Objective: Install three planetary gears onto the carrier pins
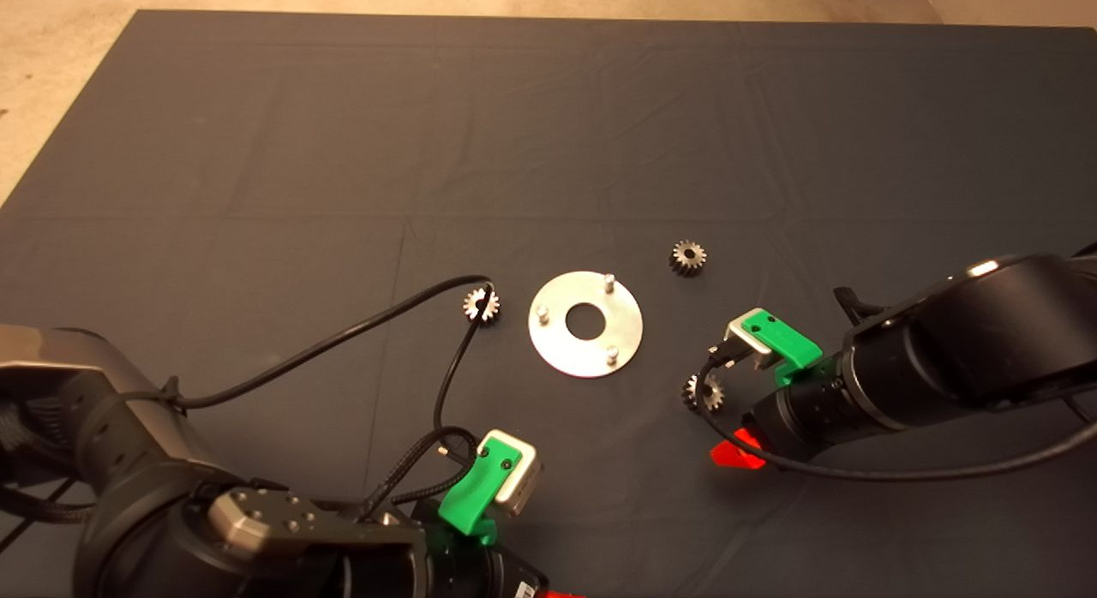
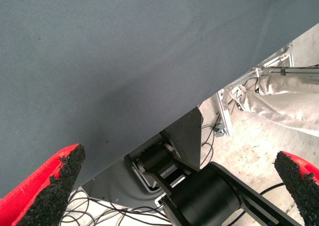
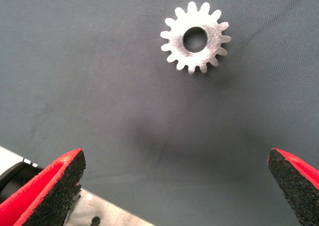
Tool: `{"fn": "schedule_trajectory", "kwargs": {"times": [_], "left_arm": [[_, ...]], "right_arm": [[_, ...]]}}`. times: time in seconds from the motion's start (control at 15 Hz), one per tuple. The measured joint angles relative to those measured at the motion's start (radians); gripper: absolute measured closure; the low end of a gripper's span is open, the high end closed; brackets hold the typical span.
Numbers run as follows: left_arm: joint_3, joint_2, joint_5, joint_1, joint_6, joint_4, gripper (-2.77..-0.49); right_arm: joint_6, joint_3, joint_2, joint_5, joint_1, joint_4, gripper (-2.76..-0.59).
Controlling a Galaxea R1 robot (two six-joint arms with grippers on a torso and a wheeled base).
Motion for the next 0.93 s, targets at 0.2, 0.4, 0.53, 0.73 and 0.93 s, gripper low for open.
{"fn": "schedule_trajectory", "kwargs": {"times": [0.2, 0.4, 0.53, 0.73, 0.93], "left_arm": [[0.000, 0.000, 0.000, 0.000, 0.000, 0.000, -2.75], [0.000, 0.000, 0.000, 0.000, 0.000, 0.000, -2.75], [0.000, 0.000, 0.000, 0.000, 0.000, 0.000, -2.75], [0.000, 0.000, 0.000, 0.000, 0.000, 0.000, -2.75], [0.000, 0.000, 0.000, 0.000, 0.000, 0.000, -2.75]], "right_arm": [[-0.031, -0.034, 0.010, 0.000, -0.019, -0.020, -2.73], [-0.068, -0.062, 0.014, 0.000, -0.021, -0.036, -2.73], [-0.087, -0.083, 0.019, -0.003, -0.030, -0.052, -2.73], [-0.103, -0.099, 0.041, 0.000, -0.038, -0.062, -2.73], [-0.109, -0.114, 0.050, -0.001, -0.060, -0.089, -2.73]]}}
